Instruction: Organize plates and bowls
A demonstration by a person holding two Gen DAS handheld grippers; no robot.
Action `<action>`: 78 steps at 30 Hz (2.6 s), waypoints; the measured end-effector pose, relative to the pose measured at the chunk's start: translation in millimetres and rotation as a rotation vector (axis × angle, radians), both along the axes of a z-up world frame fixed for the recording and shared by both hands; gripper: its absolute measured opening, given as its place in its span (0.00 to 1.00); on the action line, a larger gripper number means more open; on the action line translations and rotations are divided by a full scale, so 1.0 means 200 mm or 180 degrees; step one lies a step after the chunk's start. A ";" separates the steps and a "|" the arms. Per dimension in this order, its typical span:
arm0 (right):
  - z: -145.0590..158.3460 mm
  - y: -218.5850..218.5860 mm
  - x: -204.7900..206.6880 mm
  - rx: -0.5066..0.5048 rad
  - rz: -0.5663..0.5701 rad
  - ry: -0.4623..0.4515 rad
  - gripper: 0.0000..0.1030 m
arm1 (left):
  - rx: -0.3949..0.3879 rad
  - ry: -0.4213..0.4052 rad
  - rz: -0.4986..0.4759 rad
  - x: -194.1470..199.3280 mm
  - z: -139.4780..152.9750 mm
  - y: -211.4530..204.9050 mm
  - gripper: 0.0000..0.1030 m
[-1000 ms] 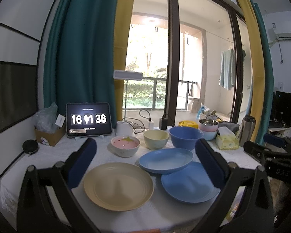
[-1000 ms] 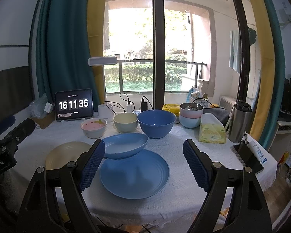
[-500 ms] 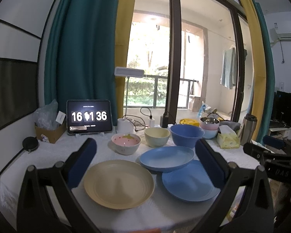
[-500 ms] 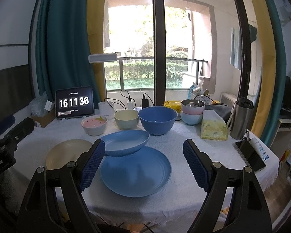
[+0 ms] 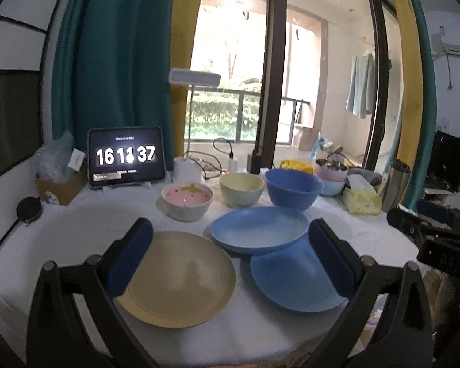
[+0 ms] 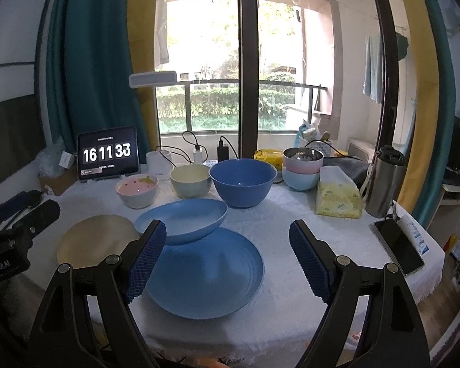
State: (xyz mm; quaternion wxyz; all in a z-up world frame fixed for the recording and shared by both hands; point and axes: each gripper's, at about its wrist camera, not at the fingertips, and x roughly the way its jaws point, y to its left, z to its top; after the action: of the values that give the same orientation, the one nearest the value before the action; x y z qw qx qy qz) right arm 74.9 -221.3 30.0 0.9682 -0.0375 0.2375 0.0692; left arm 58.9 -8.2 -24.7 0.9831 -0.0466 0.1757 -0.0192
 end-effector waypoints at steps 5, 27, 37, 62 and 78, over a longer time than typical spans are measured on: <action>-0.03 0.00 0.10 0.0027 0.0001 0.0081 0.83 | -0.0006 0.0099 0.0004 0.09 -0.03 -0.01 0.99; -0.13 -0.07 0.46 0.0116 -0.0065 0.0378 0.83 | -0.0062 0.0587 0.0040 0.51 -0.13 -0.02 0.98; -0.21 -0.06 0.68 0.0200 0.0011 0.0564 0.83 | -0.0098 0.0847 0.0050 0.75 -0.20 -0.04 0.98; -0.45 0.00 1.02 0.0317 0.0268 0.1088 0.56 | -0.0151 0.1436 0.0043 1.12 -0.45 -0.06 0.81; -0.58 0.05 1.10 0.0197 0.0342 0.1357 0.53 | -0.0167 0.1619 0.0102 1.19 -0.51 -0.04 0.77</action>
State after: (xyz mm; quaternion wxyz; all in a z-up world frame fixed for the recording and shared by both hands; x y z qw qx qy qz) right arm 294.6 -212.0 -85.8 0.8917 -0.0049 0.4323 0.1343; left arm 297.7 -16.5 -126.6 0.9059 -0.0782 0.4161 0.0042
